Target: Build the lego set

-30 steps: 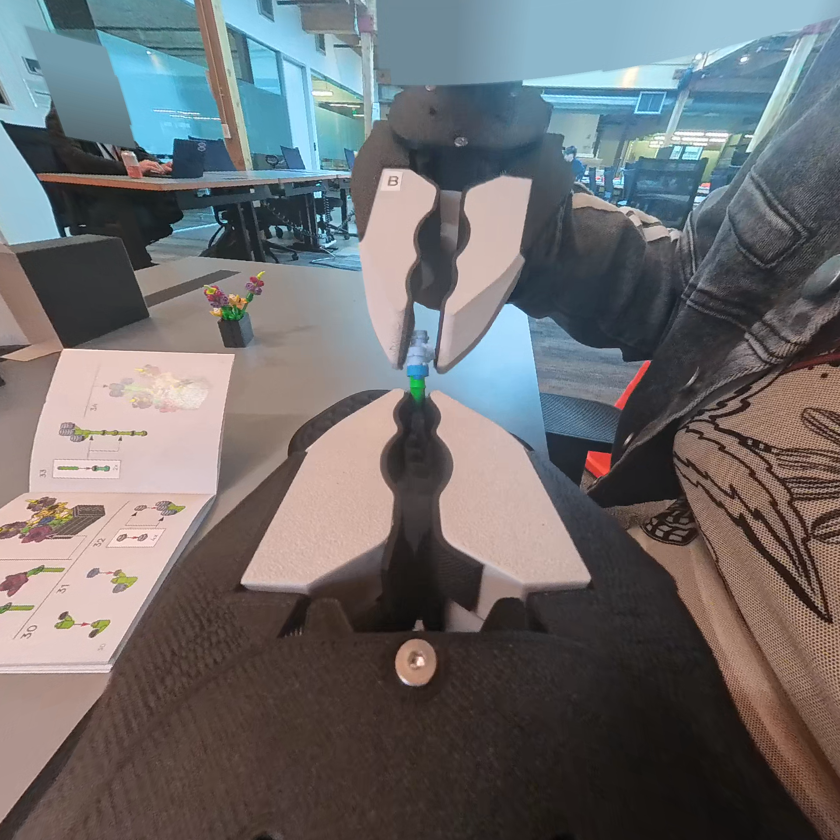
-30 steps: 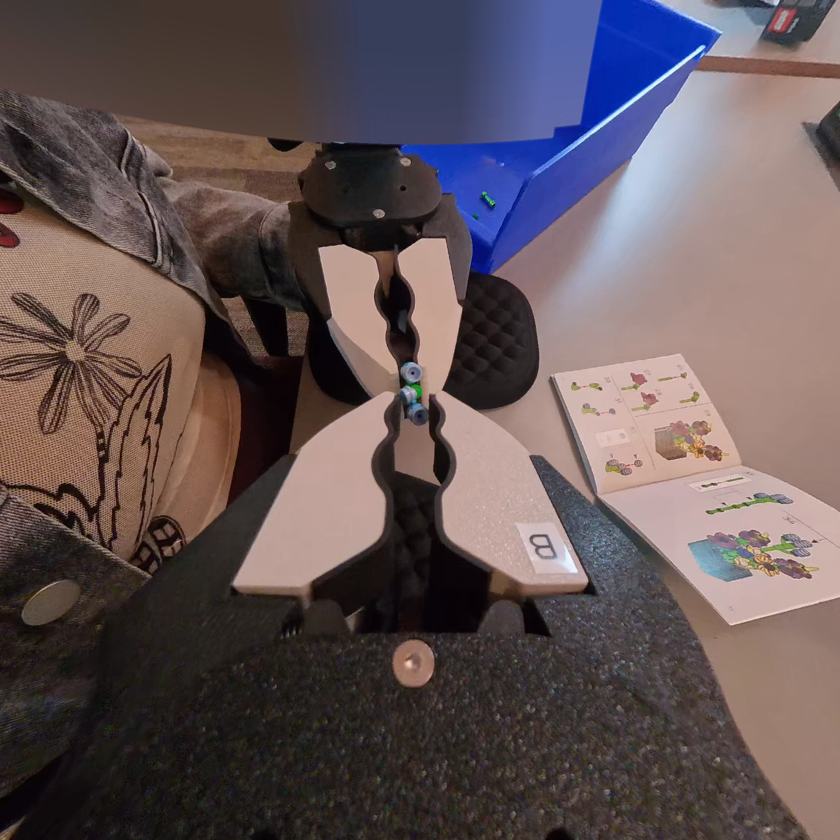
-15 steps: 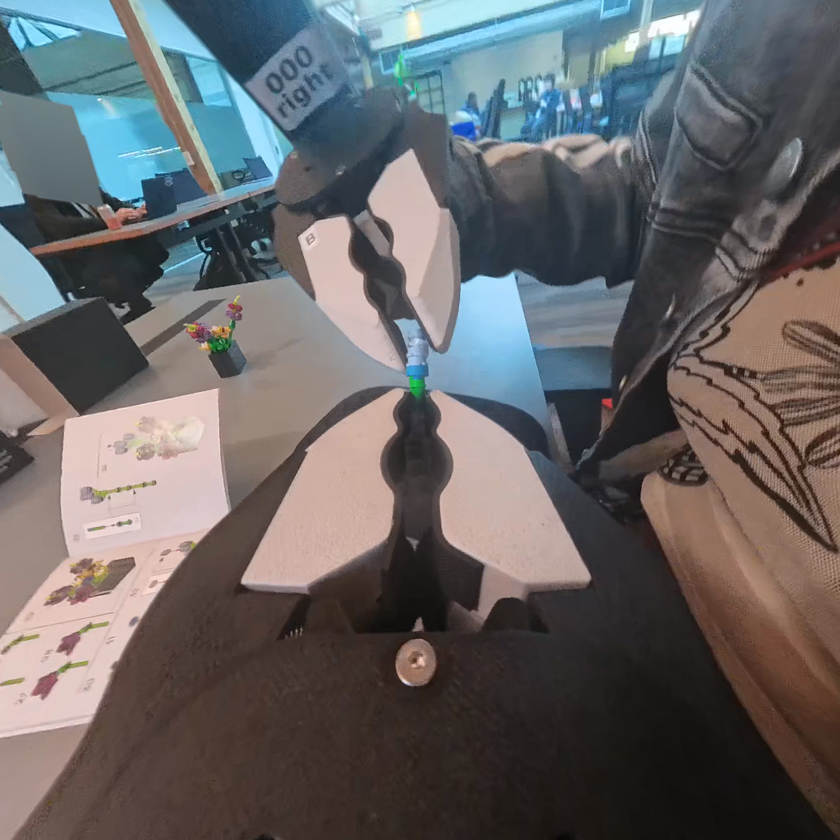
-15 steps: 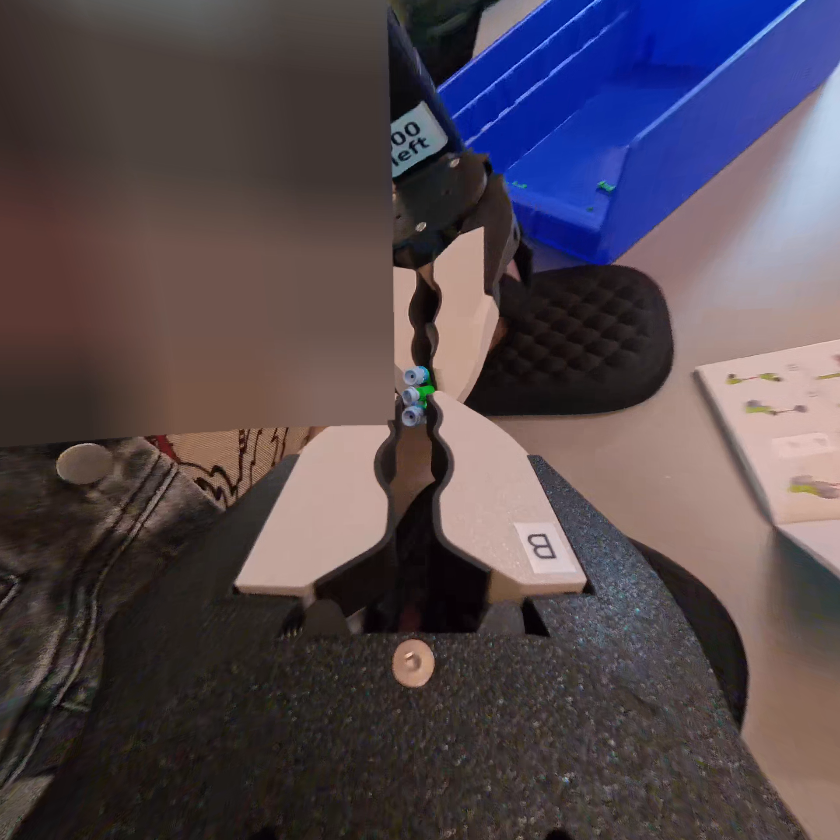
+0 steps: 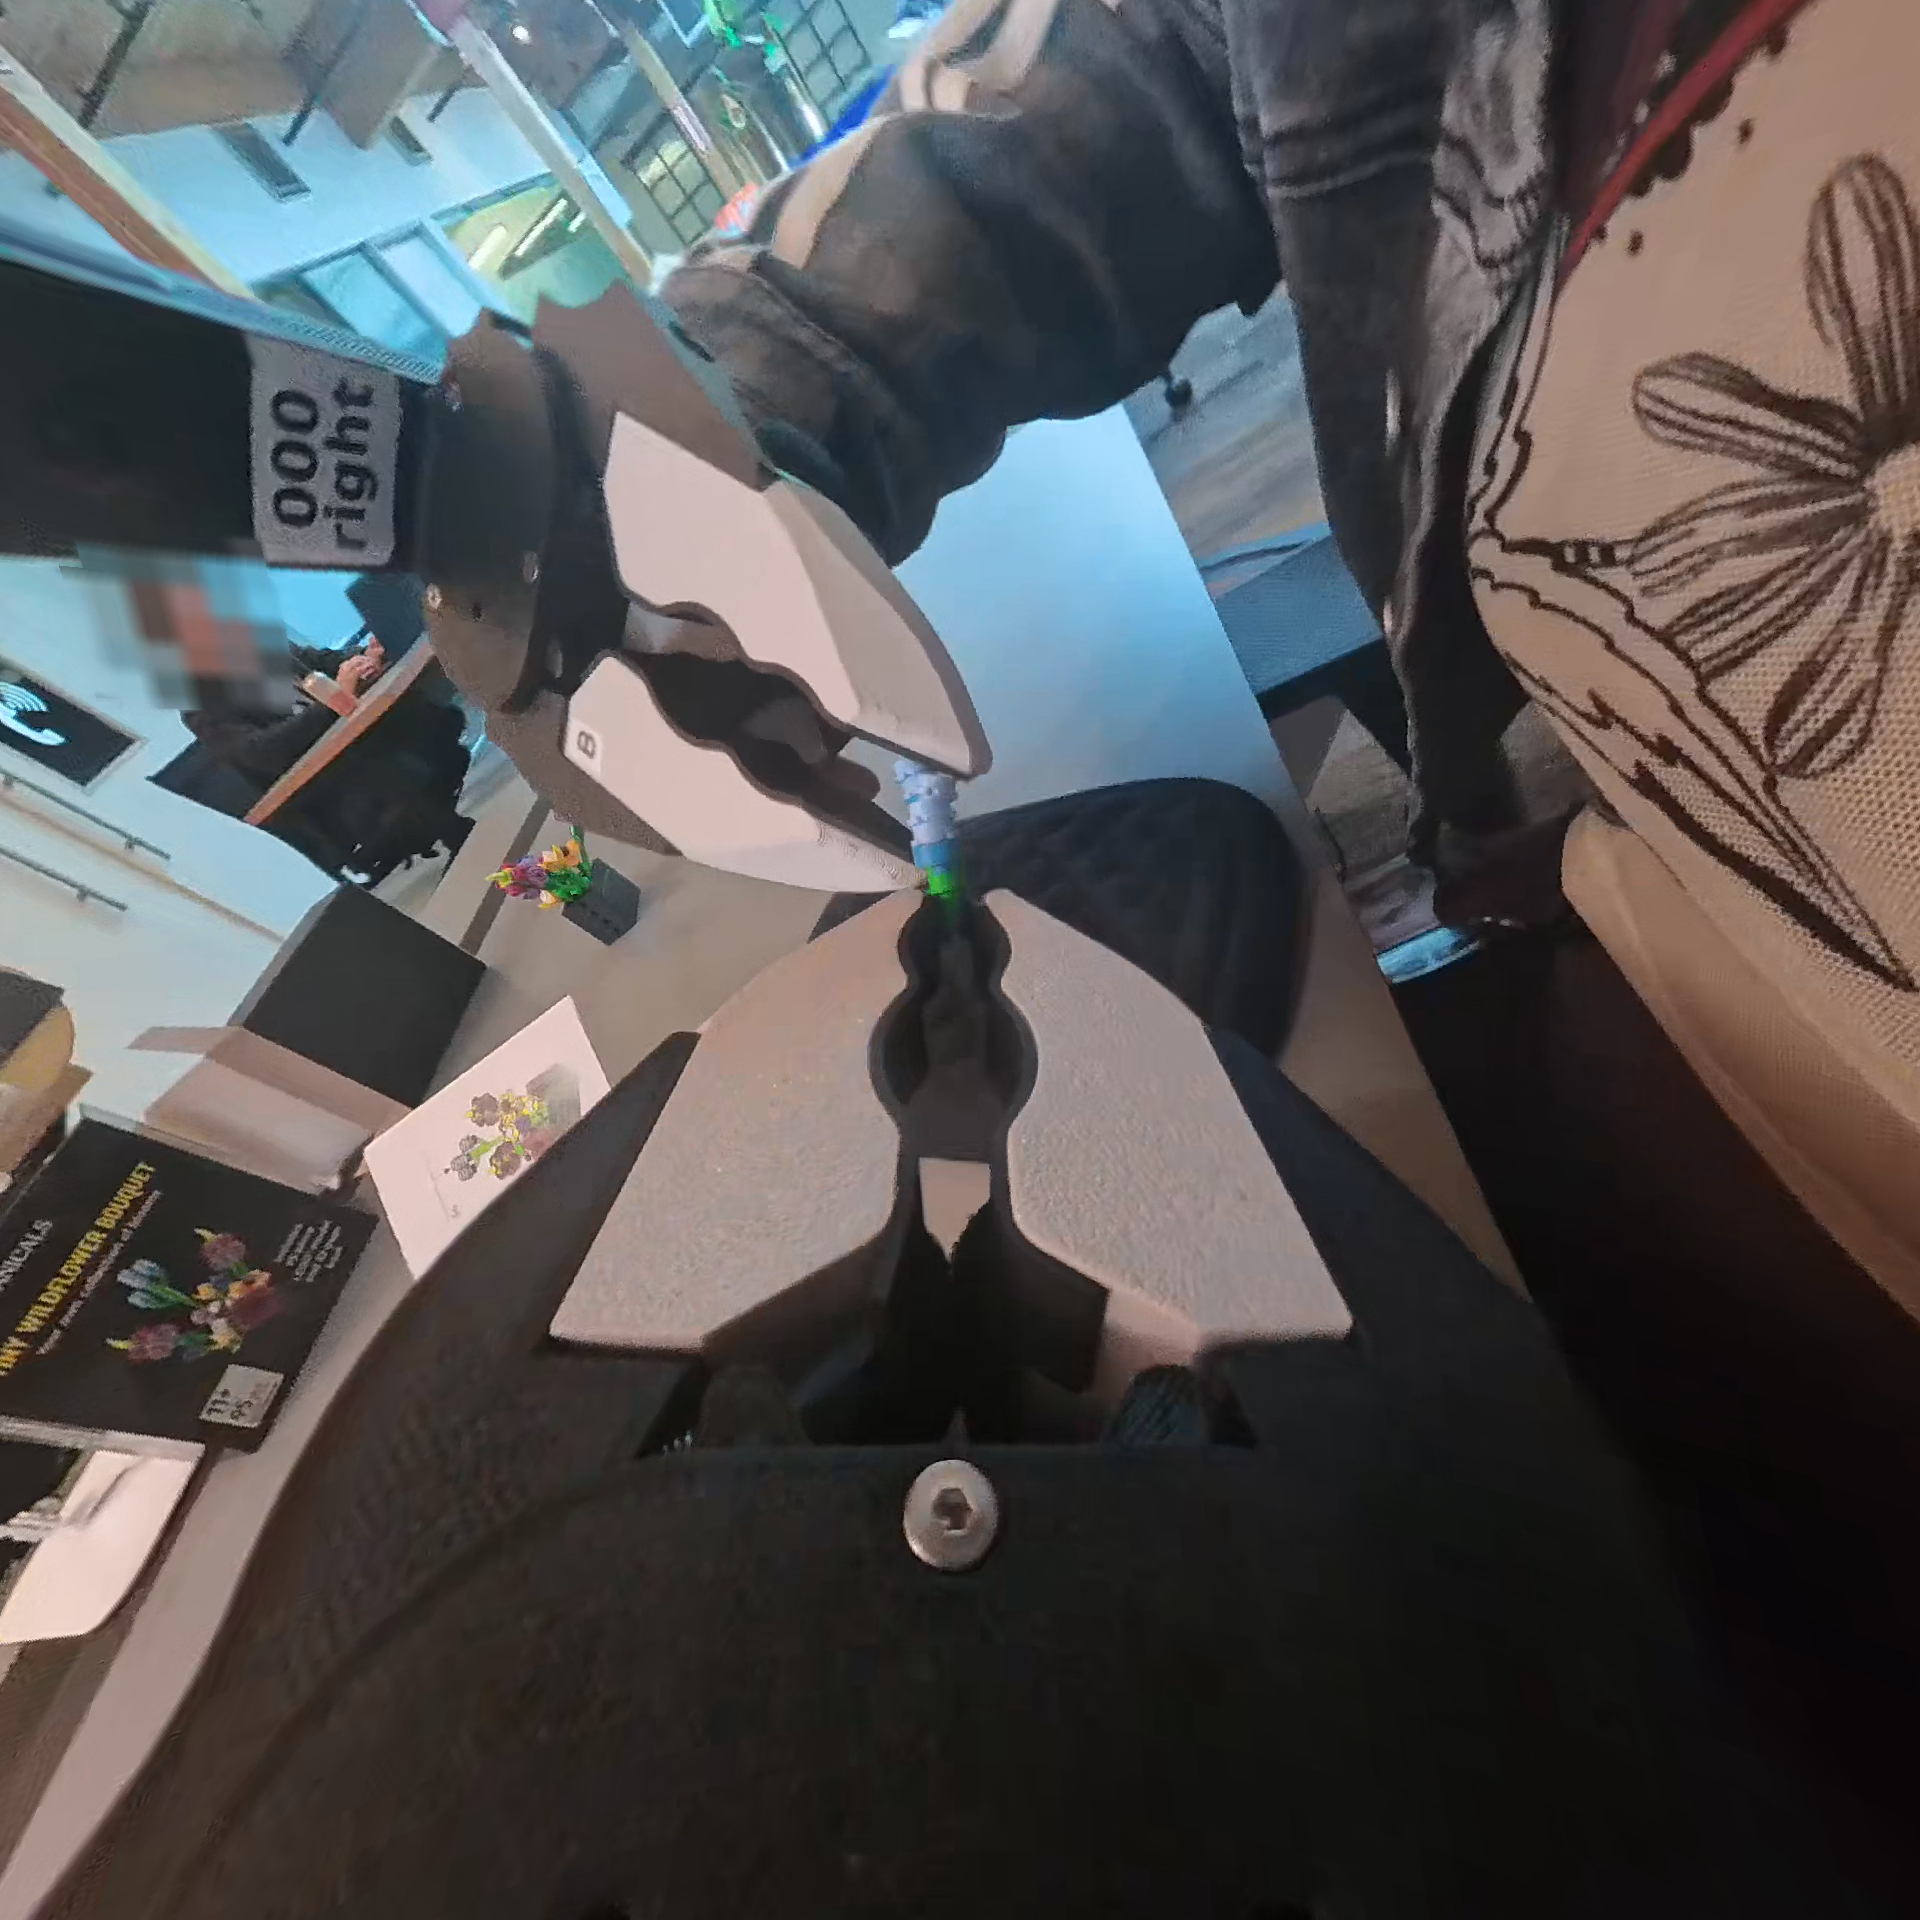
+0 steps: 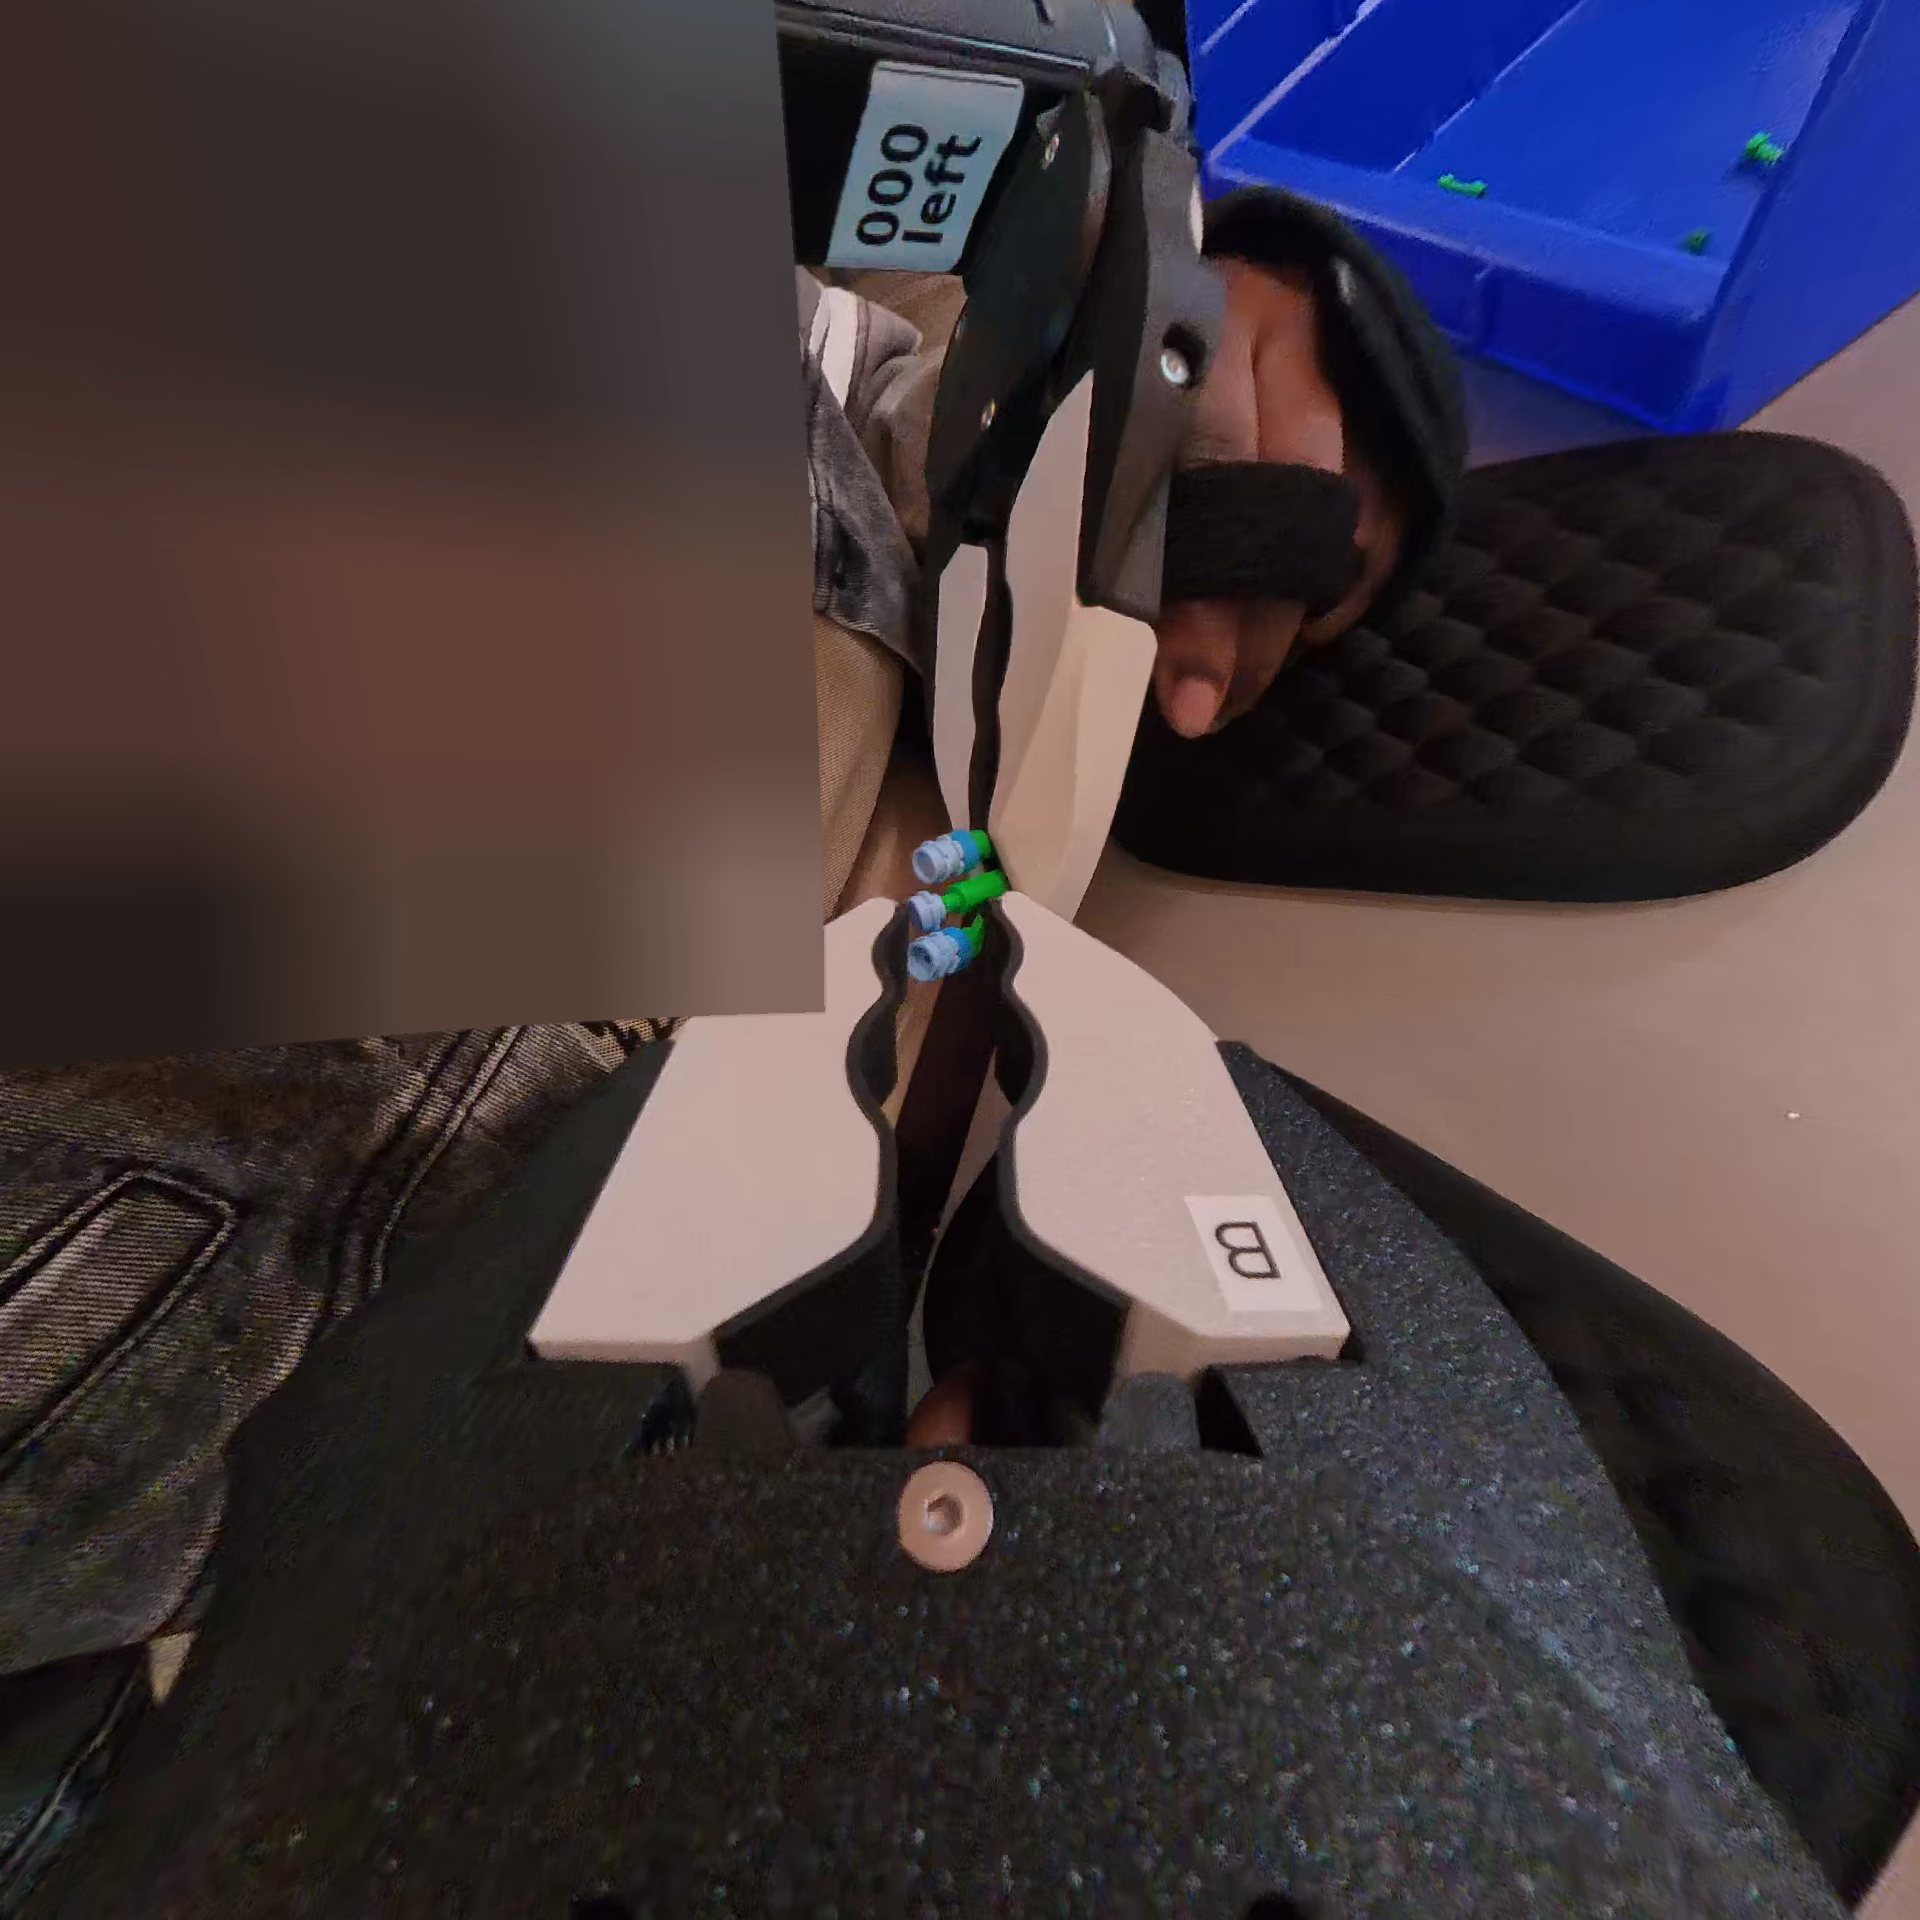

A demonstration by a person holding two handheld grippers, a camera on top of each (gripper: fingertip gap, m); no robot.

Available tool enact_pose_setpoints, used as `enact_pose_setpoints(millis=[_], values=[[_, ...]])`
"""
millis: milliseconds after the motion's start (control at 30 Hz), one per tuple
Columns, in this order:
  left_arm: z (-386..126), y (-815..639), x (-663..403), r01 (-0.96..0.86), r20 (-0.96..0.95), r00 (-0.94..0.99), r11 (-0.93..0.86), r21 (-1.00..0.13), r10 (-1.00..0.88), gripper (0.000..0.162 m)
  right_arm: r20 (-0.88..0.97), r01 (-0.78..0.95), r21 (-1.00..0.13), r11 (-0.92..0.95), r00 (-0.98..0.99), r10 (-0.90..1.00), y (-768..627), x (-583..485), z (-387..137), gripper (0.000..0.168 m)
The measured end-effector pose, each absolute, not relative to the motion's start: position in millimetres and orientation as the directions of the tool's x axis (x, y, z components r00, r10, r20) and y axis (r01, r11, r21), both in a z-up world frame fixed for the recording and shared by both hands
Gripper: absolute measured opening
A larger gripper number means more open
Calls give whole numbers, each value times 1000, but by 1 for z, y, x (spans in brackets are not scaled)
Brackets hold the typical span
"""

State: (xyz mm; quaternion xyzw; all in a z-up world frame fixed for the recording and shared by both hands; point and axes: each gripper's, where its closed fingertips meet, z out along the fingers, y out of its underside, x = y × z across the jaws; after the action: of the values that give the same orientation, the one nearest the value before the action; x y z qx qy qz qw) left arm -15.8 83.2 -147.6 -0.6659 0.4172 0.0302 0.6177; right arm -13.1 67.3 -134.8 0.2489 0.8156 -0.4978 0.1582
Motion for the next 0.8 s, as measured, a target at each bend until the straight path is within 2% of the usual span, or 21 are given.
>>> enact_pose_setpoints(millis=[133,167,233,367,467,567,667,733,800], values=[[-157,83,-14,-635,-577,601,108,-765,-553,5,-568,602,-709,367,-796,207,67,-11,-142,13],[-159,82,-12,-644,-585,585,118,-756,-562,5,-594,618,-704,351,-783,186,66,-10,-141,6],[-164,84,-9,-657,-589,564,118,-744,-579,5,-622,632,-693,347,-767,156,64,-8,-144,6],[-178,90,-13,-553,-423,653,-13,-833,-628,6,-568,610,-711,349,-791,226,72,-23,-157,0],[-167,97,-26,-419,-302,746,-67,-905,-594,6,-579,621,-743,249,-784,226,81,-38,-151,0],[-174,115,-46,-288,-121,846,-254,-923,-519,6,-542,615,-774,153,-767,343,104,-61,-157,0],[-207,120,-52,-242,70,864,-533,-811,-498,6,-513,630,-768,113,-711,481,132,-67,-176,0],[-218,125,-55,-230,108,877,-606,-762,-468,6,-391,597,-790,142,-668,633,159,-68,-189,0],[-218,127,-58,-230,88,889,-605,-763,-449,6,-279,523,-844,119,-618,735,183,-60,-181,0]])
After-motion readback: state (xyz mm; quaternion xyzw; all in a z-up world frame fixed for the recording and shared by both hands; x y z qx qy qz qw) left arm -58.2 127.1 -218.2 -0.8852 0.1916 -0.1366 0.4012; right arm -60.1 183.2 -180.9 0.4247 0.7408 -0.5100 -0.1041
